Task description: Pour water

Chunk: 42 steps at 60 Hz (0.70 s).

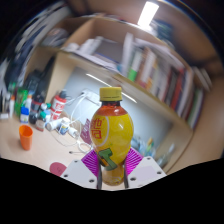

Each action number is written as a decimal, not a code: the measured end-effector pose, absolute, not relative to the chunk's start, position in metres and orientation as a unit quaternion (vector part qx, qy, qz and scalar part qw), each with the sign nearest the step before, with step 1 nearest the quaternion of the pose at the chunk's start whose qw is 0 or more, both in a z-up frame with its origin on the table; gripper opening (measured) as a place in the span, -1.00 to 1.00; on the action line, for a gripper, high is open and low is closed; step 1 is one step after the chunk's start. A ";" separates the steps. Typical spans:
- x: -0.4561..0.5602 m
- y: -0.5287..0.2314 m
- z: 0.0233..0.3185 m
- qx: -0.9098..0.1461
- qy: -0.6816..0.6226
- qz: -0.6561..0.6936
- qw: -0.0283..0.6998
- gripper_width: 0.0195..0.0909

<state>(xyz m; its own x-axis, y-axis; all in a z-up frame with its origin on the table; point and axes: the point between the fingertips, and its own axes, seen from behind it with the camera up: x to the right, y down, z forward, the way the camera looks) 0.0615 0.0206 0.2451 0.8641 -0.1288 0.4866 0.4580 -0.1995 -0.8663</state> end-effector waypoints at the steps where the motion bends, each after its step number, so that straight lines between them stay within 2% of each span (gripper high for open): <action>1: 0.051 0.027 0.252 -0.729 -0.139 -0.255 0.619 -0.70; 5: 0.005 0.059 0.265 -0.693 -0.243 -0.330 0.593 -0.71; 11: -0.056 0.096 0.245 -0.617 -0.411 -0.432 0.513 -0.71; 16: -0.091 0.122 0.240 -0.482 -0.532 -0.552 0.424 -0.71; 20: -0.115 0.134 0.221 -0.405 -0.600 -0.582 0.369 -0.71; 29: -0.137 0.152 0.214 -0.302 -0.660 -0.628 0.281 -0.70; 42: -0.154 0.158 0.207 -0.259 -0.688 -0.626 0.261 -0.71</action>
<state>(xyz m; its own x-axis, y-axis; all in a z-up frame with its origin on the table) -0.1545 0.1577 0.2072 -0.7292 0.0290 0.6836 0.6833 0.0826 0.7254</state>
